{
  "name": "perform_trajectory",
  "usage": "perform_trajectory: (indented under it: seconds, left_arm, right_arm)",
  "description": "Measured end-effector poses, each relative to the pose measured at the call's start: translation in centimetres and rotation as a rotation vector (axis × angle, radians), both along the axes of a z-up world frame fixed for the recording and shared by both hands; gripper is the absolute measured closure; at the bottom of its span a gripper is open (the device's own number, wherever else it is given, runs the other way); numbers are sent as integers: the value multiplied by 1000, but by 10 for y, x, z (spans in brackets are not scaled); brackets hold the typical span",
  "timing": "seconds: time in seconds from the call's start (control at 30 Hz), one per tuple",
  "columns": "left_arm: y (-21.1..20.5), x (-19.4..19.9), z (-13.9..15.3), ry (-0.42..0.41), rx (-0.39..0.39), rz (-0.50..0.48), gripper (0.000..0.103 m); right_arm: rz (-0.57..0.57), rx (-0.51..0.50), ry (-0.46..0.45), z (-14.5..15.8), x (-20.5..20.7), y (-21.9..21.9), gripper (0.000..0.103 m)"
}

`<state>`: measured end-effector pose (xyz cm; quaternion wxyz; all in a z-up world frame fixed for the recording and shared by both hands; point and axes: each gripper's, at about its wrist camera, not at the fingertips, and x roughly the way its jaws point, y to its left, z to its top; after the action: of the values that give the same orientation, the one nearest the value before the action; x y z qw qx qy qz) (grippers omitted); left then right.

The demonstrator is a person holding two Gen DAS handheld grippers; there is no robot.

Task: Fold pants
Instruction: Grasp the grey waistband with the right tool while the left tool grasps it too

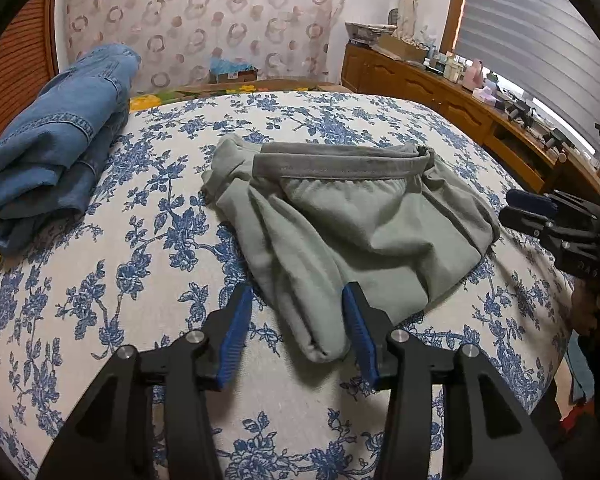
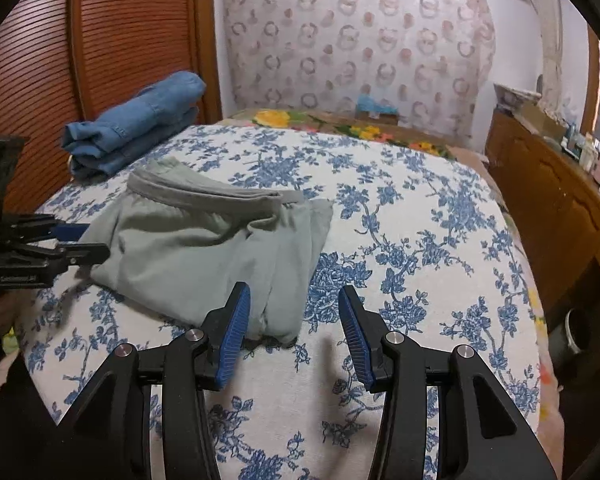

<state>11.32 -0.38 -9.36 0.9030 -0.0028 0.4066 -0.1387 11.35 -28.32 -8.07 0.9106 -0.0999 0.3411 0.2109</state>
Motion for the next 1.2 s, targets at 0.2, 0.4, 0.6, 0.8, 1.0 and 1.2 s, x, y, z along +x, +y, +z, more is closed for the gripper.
perform_trajectory:
  seconds: [0.2, 0.4, 0.6, 0.8, 1.0, 1.2]
  left_arm:
    - [-1, 0, 0, -3, 2, 0, 55]
    - [-2, 0, 0, -6, 7, 0, 54]
    - [-2, 0, 1, -6, 7, 1, 54]
    - [-2, 1, 0, -6, 6, 2, 53]
    - [3, -2, 2, 2, -18, 24, 53]
    - [4, -14, 8, 15, -84, -12, 62]
  right_arm:
    - [80, 31, 49, -2, -8, 8, 79]
    - [99, -6, 78, -10, -5, 20, 91]
    - [89, -4, 82, -9, 0, 9, 102]
    - [12, 18, 42, 8, 3, -17, 103]
    - [46, 12, 72, -2, 2, -10, 102]
    - [50, 26, 71, -2, 1, -10, 102]
